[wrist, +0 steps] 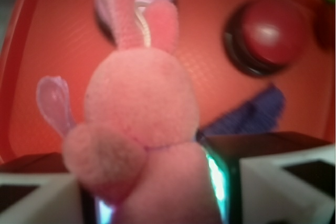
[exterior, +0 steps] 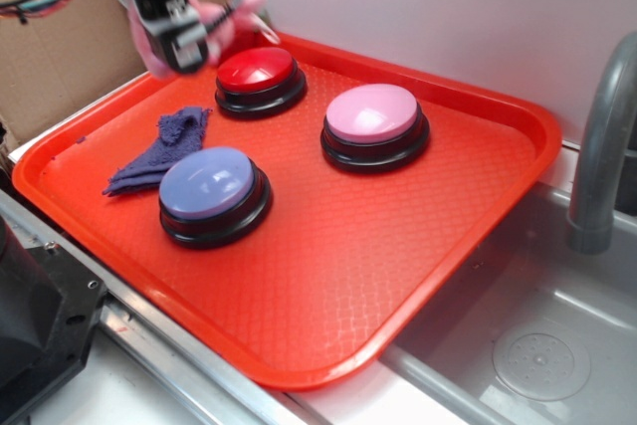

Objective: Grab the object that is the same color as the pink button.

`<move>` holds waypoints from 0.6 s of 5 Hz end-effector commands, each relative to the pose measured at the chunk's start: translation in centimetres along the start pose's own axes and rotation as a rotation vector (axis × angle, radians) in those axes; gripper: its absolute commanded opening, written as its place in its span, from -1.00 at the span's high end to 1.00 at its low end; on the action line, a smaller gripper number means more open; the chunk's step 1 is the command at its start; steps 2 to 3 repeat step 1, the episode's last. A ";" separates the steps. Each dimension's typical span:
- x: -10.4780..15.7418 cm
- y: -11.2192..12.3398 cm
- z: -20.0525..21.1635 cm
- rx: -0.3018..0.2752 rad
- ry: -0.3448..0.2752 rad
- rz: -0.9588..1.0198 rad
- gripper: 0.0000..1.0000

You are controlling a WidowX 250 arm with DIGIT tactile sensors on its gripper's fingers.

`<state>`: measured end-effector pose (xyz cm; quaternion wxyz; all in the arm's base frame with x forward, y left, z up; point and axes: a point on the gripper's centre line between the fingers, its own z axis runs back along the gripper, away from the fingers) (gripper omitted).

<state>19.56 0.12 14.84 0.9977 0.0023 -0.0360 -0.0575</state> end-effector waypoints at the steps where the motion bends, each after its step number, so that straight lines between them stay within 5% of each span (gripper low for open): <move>1: -1.8 1.4 2.9 0.047 -0.069 0.289 1.00; 3: -1.8 1.4 2.9 0.047 -0.069 0.289 1.00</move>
